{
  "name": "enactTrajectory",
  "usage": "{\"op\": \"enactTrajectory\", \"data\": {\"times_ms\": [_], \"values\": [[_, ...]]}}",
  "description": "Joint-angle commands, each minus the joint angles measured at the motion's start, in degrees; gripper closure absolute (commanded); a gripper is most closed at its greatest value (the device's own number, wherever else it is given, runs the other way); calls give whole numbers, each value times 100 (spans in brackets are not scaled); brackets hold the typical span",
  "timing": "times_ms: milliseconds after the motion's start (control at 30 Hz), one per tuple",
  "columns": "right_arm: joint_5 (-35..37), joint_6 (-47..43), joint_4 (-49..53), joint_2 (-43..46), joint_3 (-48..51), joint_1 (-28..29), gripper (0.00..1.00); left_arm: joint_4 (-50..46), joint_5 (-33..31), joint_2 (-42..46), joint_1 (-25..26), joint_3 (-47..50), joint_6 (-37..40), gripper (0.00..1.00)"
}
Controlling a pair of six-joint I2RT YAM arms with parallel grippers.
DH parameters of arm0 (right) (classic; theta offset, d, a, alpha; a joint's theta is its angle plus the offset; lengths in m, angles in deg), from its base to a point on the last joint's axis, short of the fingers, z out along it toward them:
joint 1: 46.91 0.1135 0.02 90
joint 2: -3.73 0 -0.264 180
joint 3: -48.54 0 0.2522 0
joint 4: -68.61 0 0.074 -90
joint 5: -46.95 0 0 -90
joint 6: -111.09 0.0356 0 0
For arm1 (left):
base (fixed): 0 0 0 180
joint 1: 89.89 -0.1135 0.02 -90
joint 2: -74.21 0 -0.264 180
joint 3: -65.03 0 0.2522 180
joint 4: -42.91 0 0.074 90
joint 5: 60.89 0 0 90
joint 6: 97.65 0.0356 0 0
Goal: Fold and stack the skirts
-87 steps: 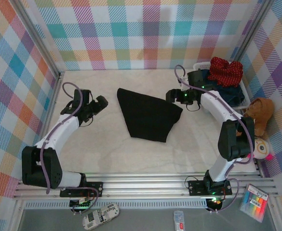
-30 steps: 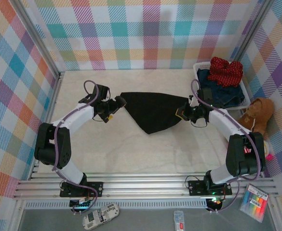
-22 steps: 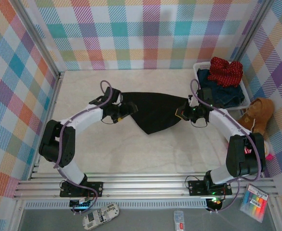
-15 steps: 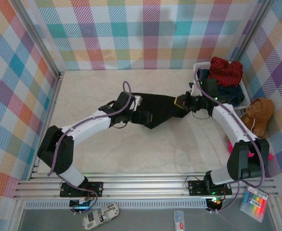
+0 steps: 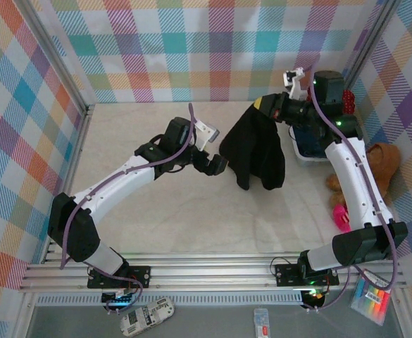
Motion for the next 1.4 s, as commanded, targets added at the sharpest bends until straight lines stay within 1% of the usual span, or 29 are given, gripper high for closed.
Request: {"op": "enactTrajectory", "data": {"times_ms": [0,100,167,267,367,500,567,667,700,767,800,867,967,1033,1167,1233,1267,1300,1367], "values": [[-180,77,-36,-185,-530,269,100,-74,438,-1,-37,-97,133,0],[-256,8,10,-370,-833,428,100,22,454,-53,-42,-65,62,0],[-338,-15,1,-408,-894,444,100,64,470,-89,-50,-28,86,5],[-333,-227,88,-368,-863,439,100,179,695,-90,-211,65,58,9],[-356,-524,225,-254,-714,437,100,235,955,-10,-474,163,-12,12],[-474,-973,436,-112,-319,397,98,8,858,159,-570,319,236,12],[-708,-1334,557,-72,-60,338,98,-128,701,191,-570,423,332,11],[-788,-2520,999,128,777,226,97,-254,402,196,-570,629,313,10],[-698,-2871,1120,242,1245,146,97,-261,362,217,-575,713,256,9],[-370,-2977,1131,412,2164,-127,99,-193,350,322,-589,911,78,9],[-168,-2940,1112,451,2591,-294,99,-104,362,389,-596,1048,-60,9],[455,-2728,941,536,3334,-530,100,183,383,505,-623,1319,-408,8],[1139,-2521,710,586,4003,-652,99,427,310,537,-634,1604,-953,9],[1201,-2547,636,560,4206,-654,98,321,328,499,-624,1661,-1005,12],[1463,-2575,477,466,4312,-661,94,-235,-233,425,-607,1644,-580,17],[1632,-2495,495,398,4238,-662,89,-470,-485,361,-581,1574,-461,18],[1751,-2434,505,366,4201,-661,86,-520,-616,322,-573,1548,-494,19],[1886,-2347,518,341,4189,-661,83,-527,-807,274,-579,1530,-703,21],[2196,-2091,563,320,4180,-661,74,-697,-1197,64,-579,1368,-1304,25]]}}
